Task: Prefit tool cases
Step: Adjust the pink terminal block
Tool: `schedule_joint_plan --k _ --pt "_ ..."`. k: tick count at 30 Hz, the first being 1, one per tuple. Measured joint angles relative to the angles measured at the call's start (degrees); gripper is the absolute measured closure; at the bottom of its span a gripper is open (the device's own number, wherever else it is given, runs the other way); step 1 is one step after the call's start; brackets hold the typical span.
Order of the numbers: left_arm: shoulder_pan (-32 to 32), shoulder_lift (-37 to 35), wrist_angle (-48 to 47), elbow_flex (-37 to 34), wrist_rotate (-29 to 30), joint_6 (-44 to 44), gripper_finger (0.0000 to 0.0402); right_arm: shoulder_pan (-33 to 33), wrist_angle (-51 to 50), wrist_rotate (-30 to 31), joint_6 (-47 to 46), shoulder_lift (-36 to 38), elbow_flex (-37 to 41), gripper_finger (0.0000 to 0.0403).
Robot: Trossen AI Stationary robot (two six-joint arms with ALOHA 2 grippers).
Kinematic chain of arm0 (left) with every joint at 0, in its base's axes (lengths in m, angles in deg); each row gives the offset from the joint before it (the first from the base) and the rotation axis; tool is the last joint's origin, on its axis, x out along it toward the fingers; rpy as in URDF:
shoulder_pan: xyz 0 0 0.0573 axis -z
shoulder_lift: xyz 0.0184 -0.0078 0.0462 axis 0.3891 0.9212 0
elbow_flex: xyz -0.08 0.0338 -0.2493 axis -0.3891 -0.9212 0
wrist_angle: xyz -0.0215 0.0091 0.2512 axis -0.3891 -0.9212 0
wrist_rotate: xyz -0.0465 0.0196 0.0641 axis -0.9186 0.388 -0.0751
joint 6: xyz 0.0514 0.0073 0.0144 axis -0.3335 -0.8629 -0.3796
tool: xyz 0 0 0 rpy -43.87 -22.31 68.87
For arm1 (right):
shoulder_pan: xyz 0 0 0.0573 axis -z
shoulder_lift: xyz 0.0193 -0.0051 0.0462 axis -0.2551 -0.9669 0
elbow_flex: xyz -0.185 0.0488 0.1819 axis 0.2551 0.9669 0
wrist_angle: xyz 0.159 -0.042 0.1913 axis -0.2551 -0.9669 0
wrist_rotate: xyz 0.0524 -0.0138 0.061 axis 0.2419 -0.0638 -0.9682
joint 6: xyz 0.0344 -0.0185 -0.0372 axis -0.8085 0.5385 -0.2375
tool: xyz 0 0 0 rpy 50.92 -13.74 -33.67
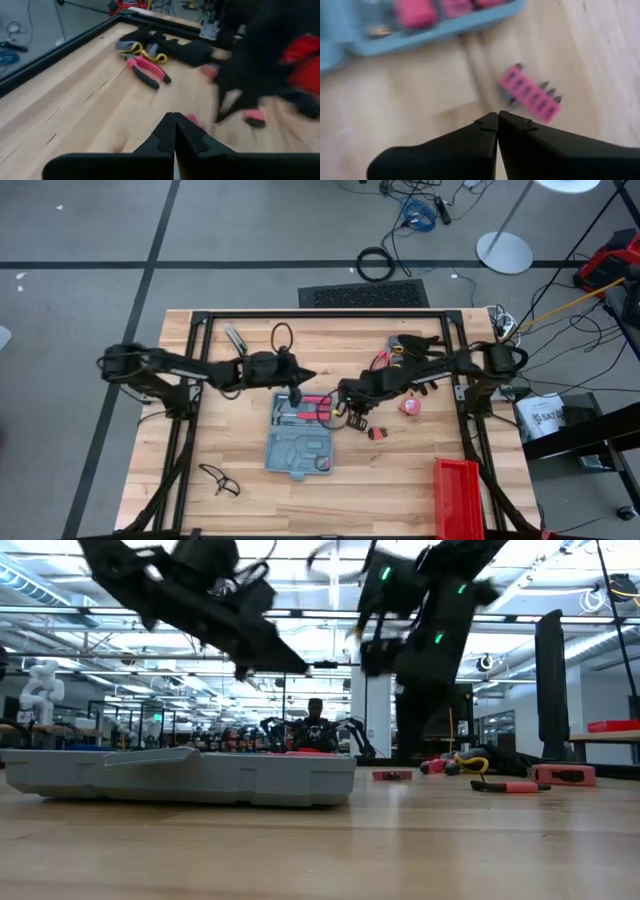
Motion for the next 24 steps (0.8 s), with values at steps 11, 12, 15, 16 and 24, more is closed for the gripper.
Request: schedule_joint_plan --k 11,12,15,16,24 --pt "-1.1 22.6 -1.7 15.3 -2.9 0.1 0.0400 -2.3 20.2 3.8 -11.7 9.0 17.2 0.0403" --pt "-1.3 24.3 -1.7 16.3 -3.8 0.2 0.0400 -2.4 21.4 4.5 -12.5 8.3 17.6 0.0403" --pt "-2.2 28.8 -2.5 19.6 -6.7 1.5 0.0400 -3.8 21.9 6.4 -13.9 5.7 17.9 0.0403" --pt "-2.4 30.0 -3.1 20.6 -7.7 1.6 0.0400 -4.2 22.7 7.4 -13.9 5.1 17.9 0.0403" --pt "-2.5 36.5 -9.5 27.9 -11.7 1.3 0.0400 -5.2 26.4 10.5 -16.0 2.2 17.7 0.0403"
